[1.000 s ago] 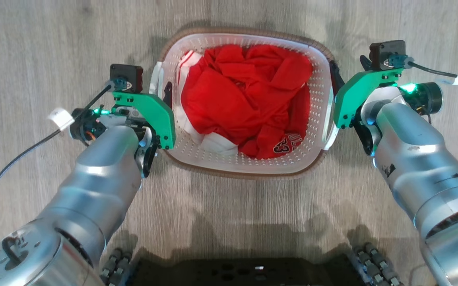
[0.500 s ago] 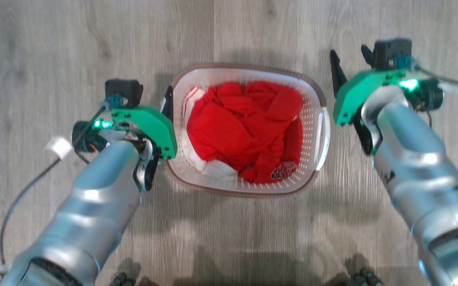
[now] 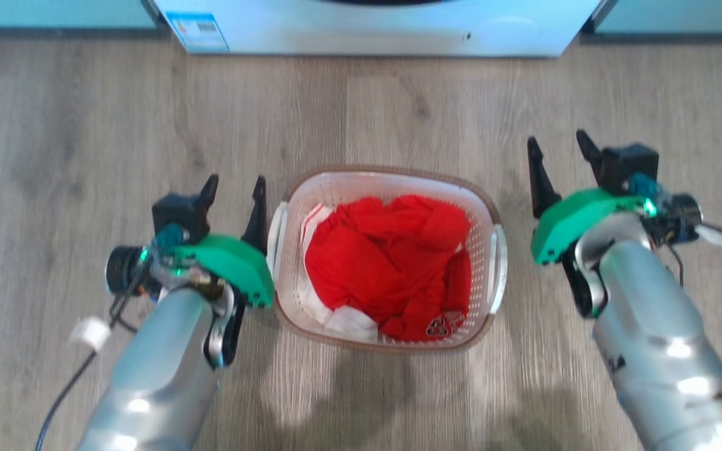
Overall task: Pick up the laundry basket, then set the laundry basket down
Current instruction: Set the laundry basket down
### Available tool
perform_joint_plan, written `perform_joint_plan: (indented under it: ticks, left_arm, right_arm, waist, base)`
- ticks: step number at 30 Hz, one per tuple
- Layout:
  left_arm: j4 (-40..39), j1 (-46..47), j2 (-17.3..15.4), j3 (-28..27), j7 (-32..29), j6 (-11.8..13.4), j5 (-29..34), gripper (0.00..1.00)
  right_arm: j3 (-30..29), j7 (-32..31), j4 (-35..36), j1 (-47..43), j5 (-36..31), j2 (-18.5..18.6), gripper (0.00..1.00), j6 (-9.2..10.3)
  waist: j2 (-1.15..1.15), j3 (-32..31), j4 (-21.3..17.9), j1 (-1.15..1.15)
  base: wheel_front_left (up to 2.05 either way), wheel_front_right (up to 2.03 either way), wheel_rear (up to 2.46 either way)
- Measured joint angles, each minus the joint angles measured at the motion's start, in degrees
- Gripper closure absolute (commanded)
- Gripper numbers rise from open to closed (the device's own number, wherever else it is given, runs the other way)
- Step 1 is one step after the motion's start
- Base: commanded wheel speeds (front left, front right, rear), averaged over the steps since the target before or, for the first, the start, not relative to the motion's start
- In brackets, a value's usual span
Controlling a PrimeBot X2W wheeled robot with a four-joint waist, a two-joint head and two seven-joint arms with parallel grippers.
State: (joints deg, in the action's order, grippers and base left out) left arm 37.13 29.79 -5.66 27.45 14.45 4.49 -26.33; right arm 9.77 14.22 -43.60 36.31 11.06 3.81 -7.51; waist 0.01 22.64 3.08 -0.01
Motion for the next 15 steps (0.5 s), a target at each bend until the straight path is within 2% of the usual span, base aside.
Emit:
perform_joint_plan:
  ticks: [5,15]
  left_arm:
    - [-6.2,-7.1,0.2,-5.2,0.0,-0.5,5.2,0.0]
    - [-17.6,-19.6,1.1,-14.3,0.0,-2.5,10.8,0.0]
  right_arm:
    - [-1.4,0.0,6.6,-7.1,0.0,0.0,0.0,0.0]
    - [-2.9,0.0,18.0,-19.4,-0.8,-0.4,0.0,0.0]
  waist:
    - [0.0,-3.9,-0.1,0.0]
    - [0.0,-11.6,-0.4,0.0]
  base:
    - [0.0,0.0,0.0]
    - [0.0,0.0,0.0]
